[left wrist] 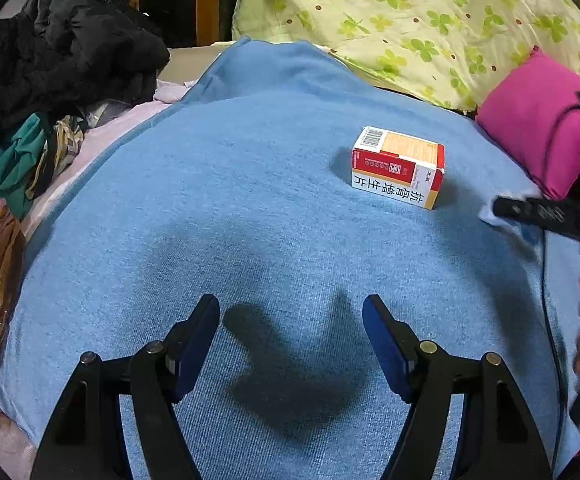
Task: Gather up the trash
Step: 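Grasp the light-blue tissue with the right gripper, then grasp the white-red medicine box with the left gripper while the right holds the tissue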
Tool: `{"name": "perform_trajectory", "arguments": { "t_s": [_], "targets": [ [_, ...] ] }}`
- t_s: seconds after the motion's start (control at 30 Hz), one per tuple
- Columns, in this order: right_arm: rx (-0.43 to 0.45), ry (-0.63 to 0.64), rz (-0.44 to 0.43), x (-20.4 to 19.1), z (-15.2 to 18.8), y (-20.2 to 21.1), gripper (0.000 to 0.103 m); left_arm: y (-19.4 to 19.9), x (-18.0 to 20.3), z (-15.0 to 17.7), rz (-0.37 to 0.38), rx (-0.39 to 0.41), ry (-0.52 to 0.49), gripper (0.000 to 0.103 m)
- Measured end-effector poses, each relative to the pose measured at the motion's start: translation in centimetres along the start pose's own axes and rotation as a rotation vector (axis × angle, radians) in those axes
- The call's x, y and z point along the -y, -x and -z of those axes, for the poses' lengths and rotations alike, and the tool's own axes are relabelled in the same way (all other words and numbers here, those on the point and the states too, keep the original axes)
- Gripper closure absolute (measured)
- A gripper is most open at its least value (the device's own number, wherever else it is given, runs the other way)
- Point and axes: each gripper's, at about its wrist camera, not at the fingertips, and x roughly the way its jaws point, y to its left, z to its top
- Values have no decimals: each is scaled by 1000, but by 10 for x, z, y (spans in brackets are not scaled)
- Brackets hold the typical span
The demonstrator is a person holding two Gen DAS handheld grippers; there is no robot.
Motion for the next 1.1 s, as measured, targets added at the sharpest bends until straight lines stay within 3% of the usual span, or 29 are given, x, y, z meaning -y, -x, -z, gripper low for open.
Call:
{"name": "perform_trajectory", "arguments": {
  "t_s": [0.33, 0.57, 0.77, 0.93, 1.1],
  "targets": [
    [-23, 33, -28, 16, 51, 28, 75, 3, 9, 7, -53, 23, -48, 29],
    [53, -56, -143, 30, 57, 39, 74, 2, 5, 11, -83, 28, -55, 29],
    [30, -31, -143, 29, 58, 34, 76, 2, 2, 7, -107, 44, -41, 29],
    [4, -24, -137, 30, 56, 27, 76, -7, 25, -23, -61, 32, -55, 29],
    [-11, -38, -154, 34, 57, 24, 76, -21, 66, -77, 83, 21, -88, 28]
  ]
}}
